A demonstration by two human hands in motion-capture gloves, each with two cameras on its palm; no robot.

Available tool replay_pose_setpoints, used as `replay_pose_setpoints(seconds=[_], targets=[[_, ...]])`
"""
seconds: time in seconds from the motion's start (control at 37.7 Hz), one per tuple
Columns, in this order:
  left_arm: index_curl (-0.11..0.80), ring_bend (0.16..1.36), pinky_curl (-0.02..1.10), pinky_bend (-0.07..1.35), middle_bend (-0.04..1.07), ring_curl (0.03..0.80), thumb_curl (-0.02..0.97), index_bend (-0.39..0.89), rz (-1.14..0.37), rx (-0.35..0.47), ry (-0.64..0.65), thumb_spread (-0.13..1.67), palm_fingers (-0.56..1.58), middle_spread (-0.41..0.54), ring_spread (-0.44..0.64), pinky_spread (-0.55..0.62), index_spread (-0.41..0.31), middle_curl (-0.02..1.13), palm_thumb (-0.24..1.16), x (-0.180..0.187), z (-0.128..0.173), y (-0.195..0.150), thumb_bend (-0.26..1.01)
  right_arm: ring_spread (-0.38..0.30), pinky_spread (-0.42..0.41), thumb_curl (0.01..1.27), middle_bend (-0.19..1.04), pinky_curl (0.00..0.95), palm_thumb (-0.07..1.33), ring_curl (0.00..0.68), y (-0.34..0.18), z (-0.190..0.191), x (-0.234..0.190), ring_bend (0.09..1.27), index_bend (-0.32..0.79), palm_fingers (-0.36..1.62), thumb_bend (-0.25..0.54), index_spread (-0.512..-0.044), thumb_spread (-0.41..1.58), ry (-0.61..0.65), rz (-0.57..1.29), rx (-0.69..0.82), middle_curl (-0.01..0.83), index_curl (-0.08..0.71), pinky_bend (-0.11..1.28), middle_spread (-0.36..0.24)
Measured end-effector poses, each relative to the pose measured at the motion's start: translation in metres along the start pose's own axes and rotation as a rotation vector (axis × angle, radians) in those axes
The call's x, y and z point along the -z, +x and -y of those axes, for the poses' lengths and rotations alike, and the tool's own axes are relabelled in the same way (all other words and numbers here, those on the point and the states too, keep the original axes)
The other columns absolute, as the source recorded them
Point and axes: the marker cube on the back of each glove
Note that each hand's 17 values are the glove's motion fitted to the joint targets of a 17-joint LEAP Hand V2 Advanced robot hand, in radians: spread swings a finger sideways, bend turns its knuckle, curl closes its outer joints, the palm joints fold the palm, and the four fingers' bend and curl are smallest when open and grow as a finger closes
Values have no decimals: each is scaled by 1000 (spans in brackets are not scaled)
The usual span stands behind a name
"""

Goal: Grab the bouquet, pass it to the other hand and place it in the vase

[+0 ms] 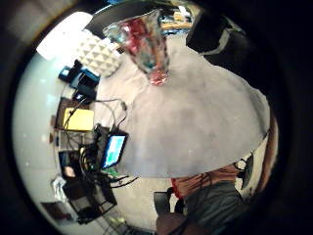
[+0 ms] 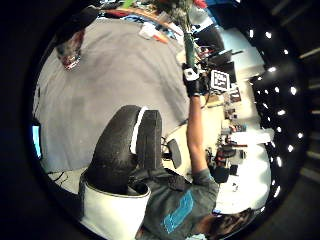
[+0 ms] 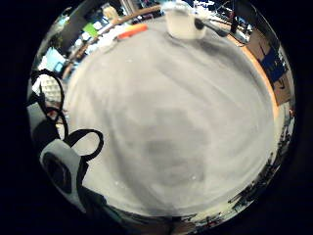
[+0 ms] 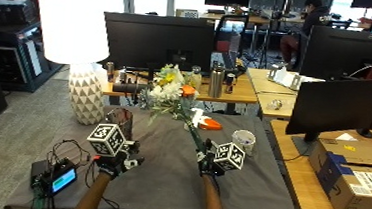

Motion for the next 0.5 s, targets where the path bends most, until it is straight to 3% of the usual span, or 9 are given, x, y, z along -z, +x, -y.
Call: replay_pose_setpoints(seconds=[0.13, 0.32, 0.4, 0.5], targets=[[283, 555, 373, 296, 187, 321, 278, 126, -210, -68, 22, 1108, 455, 20, 139, 385, -87, 366, 164, 13, 18, 21, -22, -194, -300, 613, 735, 491, 1041, 564, -31, -12, 17, 974, 253, 1398, -21, -229, 805, 39, 204, 78, 612, 487, 720, -153], [267, 568, 388, 342, 190, 321, 292, 100, -697, -142, 75, 1076, 510, 12, 114, 322, -81, 368, 194, 33, 52, 59, -14, -195, -302, 632, 749, 494, 1036, 565, -74, -37, 16, 990, 249, 1382, -23, -230, 777, 39, 499, 227, 620, 513, 732, -153], [262, 574, 393, 353, 197, 323, 309, 100, -820, -140, 102, 1052, 531, 2, 101, 297, -69, 373, 251, 46, 57, 82, -3, -194, -299, 640, 754, 496, 1027, 563, -87, -45, 8, 990, 248, 1377, -26, -231, 765, 17, 599, 274, 622, 524, 737, -153], [257, 584, 398, 349, 202, 329, 331, 104, -949, -201, 143, 1030, 553, -16, 83, 273, -63, 378, 331, 52, 73, 107, 7, -194, -294, 650, 758, 496, 1024, 562, -109, -59, -3, 993, 245, 1374, -25, -232, 747, -16, 709, 353, 624, 536, 740, -153]])
